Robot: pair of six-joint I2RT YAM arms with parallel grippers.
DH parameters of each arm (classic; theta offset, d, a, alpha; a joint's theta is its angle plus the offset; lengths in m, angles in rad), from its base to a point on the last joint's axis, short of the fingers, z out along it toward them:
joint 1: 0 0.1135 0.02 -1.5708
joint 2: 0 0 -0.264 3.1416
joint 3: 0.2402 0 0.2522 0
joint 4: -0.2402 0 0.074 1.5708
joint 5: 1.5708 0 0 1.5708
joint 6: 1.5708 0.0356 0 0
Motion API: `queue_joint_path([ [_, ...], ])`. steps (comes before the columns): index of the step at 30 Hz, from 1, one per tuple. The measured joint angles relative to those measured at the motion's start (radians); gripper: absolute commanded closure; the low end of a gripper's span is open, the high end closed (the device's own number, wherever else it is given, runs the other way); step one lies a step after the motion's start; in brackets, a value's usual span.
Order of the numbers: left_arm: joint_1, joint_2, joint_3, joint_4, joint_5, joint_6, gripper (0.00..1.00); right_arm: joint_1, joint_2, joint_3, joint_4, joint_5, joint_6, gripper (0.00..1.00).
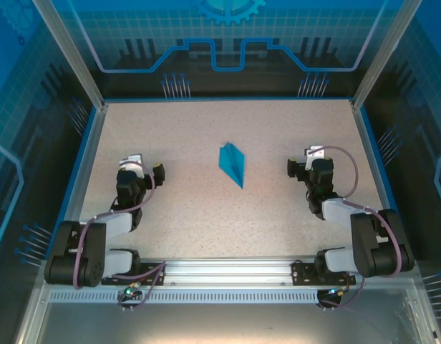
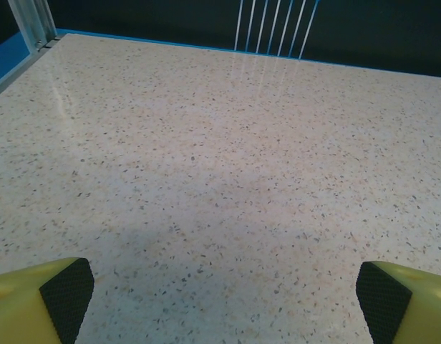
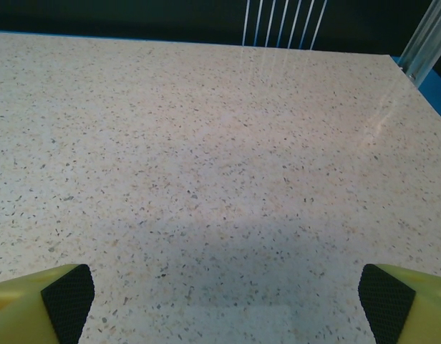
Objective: Fold a paper plane with a square sheet of paper (pick it up from the middle)
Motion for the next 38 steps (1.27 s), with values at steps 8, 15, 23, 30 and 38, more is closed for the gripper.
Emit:
queue_joint_path([
  [8,0.003,0.179,0.010,0.124,0.047,0.000,0.01,-0.001,0.118,-0.007,0.109,-0.031,-0.012,0.00],
  [15,0.002,0.212,0.085,0.097,0.042,0.000,0.01,-0.001,0.136,-0.005,0.116,-0.037,-0.015,0.00],
  [23,-0.010,0.212,0.136,0.049,0.034,0.012,0.01,-0.001,0.136,-0.005,0.118,-0.037,-0.015,0.00],
  [30,-0.011,0.213,0.141,0.017,0.055,0.030,0.01,-0.001,0.136,-0.004,0.118,-0.037,-0.015,0.01],
  [38,-0.011,0.214,0.142,0.011,0.055,0.034,0.01,-0.001,0.136,-0.004,0.118,-0.037,-0.015,0.01],
])
